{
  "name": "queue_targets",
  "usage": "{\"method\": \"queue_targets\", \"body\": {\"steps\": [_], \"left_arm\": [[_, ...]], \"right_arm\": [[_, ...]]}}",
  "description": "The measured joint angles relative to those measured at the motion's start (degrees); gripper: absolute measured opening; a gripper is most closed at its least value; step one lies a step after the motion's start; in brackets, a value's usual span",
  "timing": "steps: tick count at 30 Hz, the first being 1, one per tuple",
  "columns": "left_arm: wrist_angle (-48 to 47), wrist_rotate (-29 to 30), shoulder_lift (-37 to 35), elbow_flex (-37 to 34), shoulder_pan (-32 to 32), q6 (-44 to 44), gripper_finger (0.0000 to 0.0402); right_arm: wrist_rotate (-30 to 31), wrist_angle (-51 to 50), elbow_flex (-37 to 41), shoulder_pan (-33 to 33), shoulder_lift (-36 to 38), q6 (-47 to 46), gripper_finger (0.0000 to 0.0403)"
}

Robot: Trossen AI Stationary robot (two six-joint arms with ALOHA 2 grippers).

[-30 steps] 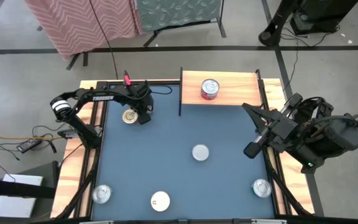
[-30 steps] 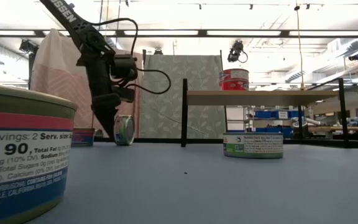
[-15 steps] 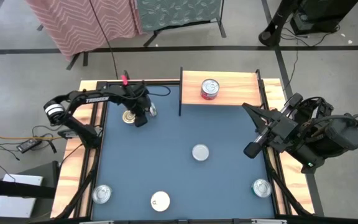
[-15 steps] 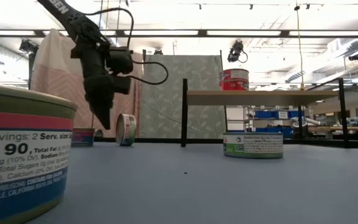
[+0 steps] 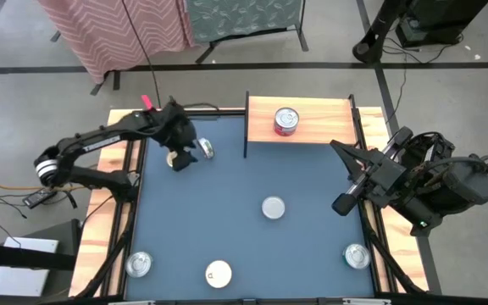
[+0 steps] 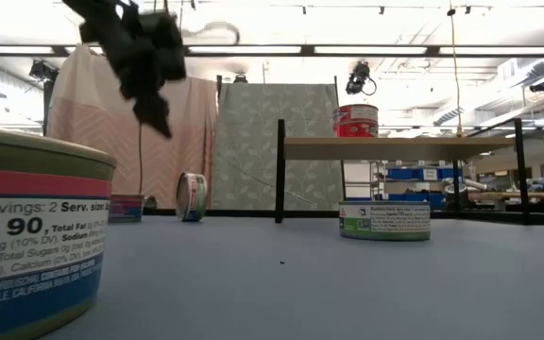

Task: Stack canned seafood by type on shelf
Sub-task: Put the top green tuna can on the shelf

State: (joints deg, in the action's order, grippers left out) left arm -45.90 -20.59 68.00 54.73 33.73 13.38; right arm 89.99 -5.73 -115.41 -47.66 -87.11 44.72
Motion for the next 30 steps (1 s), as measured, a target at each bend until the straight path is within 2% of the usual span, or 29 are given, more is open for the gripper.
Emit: {"method": "queue_targets", "body": {"steps": [6,12,15,18,23,26,30], "left_arm": [[4.2,-0.4,-2.3,7.2,-1.2,0.1,0.0327],[18.1,-0.6,-2.3,11.7,-1.3,0.2,0.0321],[22.4,-0.2,-2.3,11.7,-1.2,4.6,0.0315],[17.9,3.7,-2.3,11.7,-1.2,11.7,0.0309],[2.9,14.1,-1.5,11.7,-1.7,28.2,0.0301],[-2.4,18.8,-0.8,11.7,-2.4,32.5,0.0296],[-2.9,20.5,-0.3,11.7,-3.9,35.7,0.0290]], "right_arm": [[0.0,0.1,0.0,0.0,0.0,-2.0,0.0005],[0.0,1.5,0.0,0.1,0.0,-4.7,0.0005],[0.0,3.2,0.0,0.3,0.0,-5.8,0.0005],[0.0,3.1,0.0,0.5,0.0,-7.4,0.0005],[0.0,3.1,0.0,0.5,0.0,-7.7,0.0005],[0.0,3.0,0.0,0.5,0.0,-7.4,0.0005],[0.0,2.5,0.0,0.5,0.0,-7.2,0.0005]]}}
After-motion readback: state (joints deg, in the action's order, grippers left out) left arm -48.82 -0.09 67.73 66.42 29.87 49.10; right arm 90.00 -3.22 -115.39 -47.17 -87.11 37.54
